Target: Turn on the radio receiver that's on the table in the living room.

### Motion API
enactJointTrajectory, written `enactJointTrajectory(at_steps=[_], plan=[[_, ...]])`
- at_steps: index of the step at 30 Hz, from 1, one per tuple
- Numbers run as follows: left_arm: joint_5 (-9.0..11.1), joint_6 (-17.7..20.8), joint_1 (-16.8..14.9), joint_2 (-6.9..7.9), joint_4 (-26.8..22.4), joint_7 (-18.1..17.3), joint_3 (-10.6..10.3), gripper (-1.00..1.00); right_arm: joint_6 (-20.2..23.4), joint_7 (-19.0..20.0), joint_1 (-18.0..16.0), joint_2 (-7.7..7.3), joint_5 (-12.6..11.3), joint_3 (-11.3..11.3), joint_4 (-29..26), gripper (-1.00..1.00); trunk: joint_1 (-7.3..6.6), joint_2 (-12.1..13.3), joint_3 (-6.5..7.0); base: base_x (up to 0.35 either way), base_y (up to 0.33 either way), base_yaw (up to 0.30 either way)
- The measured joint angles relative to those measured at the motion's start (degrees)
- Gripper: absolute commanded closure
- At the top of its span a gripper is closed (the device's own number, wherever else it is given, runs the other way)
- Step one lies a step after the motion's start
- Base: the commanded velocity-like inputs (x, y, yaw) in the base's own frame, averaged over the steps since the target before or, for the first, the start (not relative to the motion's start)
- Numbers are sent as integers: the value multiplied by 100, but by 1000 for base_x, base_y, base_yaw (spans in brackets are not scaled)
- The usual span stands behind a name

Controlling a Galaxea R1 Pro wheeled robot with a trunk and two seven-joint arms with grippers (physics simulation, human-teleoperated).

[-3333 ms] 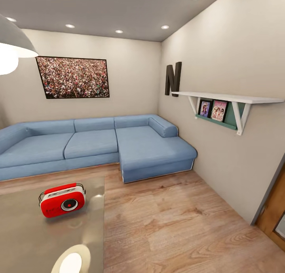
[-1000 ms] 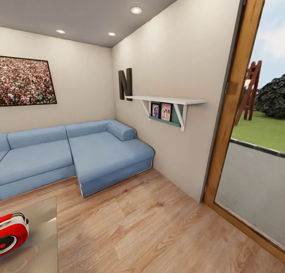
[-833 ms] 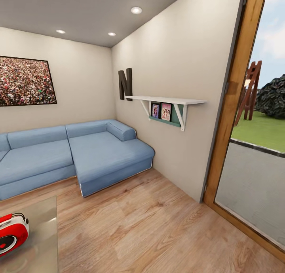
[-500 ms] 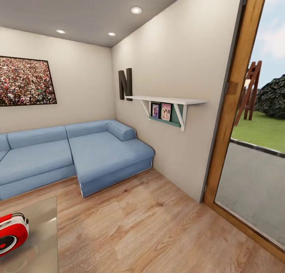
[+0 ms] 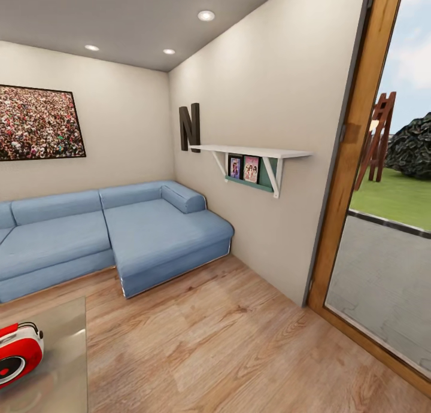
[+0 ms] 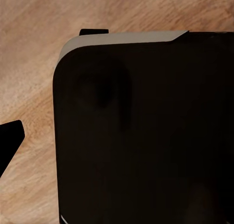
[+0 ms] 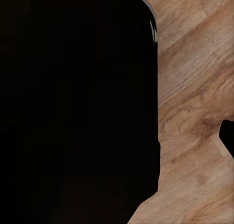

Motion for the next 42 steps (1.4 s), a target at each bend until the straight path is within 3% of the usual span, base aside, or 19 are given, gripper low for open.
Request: enactJointTrajectory(at_steps=[25, 42], plan=[[-3, 34, -2, -9, -1, 0, 4, -100, 45, 69, 0, 0, 11, 12, 0, -100, 0, 0, 0, 0, 0, -1], [-17, 48, -1, -17, -1, 0, -8, -100, 11, 22, 0, 0, -5, -9, 0, -100, 0, 0, 68, 12, -1, -232]])
